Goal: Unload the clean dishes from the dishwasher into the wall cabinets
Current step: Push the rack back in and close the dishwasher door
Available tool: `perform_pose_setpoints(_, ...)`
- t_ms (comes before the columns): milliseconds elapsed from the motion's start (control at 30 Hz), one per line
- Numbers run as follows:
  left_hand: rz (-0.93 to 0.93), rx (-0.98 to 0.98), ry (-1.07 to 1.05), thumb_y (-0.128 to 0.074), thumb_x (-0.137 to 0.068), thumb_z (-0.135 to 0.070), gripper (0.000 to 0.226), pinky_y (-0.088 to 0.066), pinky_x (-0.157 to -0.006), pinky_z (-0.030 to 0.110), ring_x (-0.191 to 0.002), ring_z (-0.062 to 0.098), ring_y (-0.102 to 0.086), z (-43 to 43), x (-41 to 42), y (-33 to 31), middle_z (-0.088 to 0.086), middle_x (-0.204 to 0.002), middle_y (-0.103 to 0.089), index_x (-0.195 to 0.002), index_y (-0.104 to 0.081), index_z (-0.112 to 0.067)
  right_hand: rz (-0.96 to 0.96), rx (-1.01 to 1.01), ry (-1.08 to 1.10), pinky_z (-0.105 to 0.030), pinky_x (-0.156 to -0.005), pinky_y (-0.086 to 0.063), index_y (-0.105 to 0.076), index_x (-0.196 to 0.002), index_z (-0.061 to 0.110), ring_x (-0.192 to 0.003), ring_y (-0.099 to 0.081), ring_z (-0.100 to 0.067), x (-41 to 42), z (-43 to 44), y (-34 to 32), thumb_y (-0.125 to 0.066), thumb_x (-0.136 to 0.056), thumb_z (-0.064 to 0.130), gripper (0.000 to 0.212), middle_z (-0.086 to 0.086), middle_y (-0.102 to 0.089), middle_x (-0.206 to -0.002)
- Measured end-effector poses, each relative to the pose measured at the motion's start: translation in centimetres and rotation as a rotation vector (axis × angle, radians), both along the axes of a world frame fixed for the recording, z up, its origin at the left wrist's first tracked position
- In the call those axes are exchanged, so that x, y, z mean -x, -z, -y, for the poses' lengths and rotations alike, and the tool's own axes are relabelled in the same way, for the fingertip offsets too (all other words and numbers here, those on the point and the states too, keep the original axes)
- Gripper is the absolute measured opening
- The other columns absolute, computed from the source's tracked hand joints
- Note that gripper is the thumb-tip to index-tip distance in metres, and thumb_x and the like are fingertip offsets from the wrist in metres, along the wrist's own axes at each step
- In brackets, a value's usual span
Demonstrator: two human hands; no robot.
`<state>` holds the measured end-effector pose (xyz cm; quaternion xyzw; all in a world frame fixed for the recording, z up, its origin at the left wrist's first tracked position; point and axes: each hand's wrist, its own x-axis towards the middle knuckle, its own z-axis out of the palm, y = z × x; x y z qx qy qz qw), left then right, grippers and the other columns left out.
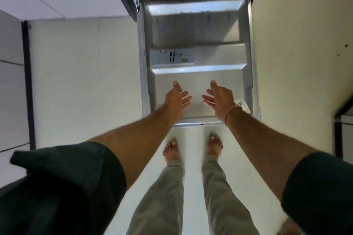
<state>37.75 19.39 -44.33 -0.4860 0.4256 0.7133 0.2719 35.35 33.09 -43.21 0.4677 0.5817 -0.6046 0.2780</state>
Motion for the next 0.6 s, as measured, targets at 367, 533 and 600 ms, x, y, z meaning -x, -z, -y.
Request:
perform_pose_setpoints(367,0.314,-0.168,-0.328,-0.026,-0.107,-0.034,0.041,-0.041,-0.105,0.043,-0.11,0.033,-0.059,-5.7,-14.3,12.1,0.013,-0.125,-0.058,-0.126,-0.049,-0.006,0.244,0.075,0.219,-0.039,-0.091,-0.053,-0.058,-0.104,0.007,-0.099,-0.067,-0.032,-13.5,-2.9,12.5,-0.043,-0.098,0.014,0.017,-0.015,-0.066,-0.119)
perform_pose_setpoints(533,0.346,-0.246,-0.48,-0.016,-0.104,-0.052,0.065,-0.027,-0.118,0.047,-0.139,0.037,-0.041,-7.4,-15.3,15.6,0.014,-0.155,-0.036,-0.152,-0.028,-0.01,0.277,0.192,0.404,-0.042,-0.108,-0.041,-0.049,-0.131,0.009,-0.122,-0.056,-0.034,-16.0,-4.4,16.9,-0.033,-0.103,0.036,0.042,-0.016,-0.051,-0.141)
perform_pose_setpoints(600,0.336,-0.265,-0.578,-0.013,-0.102,-0.058,0.071,-0.022,-0.119,0.049,-0.143,0.039,-0.033,-7.9,-15.0,17.1,0.014,-0.158,-0.031,-0.153,-0.024,-0.011,0.247,0.291,0.556,-0.046,-0.116,-0.029,-0.033,-0.146,0.007,-0.135,-0.043,-0.038,-15.8,-4.9,18.7,-0.024,-0.102,0.053,0.064,-0.018,-0.038,-0.151)
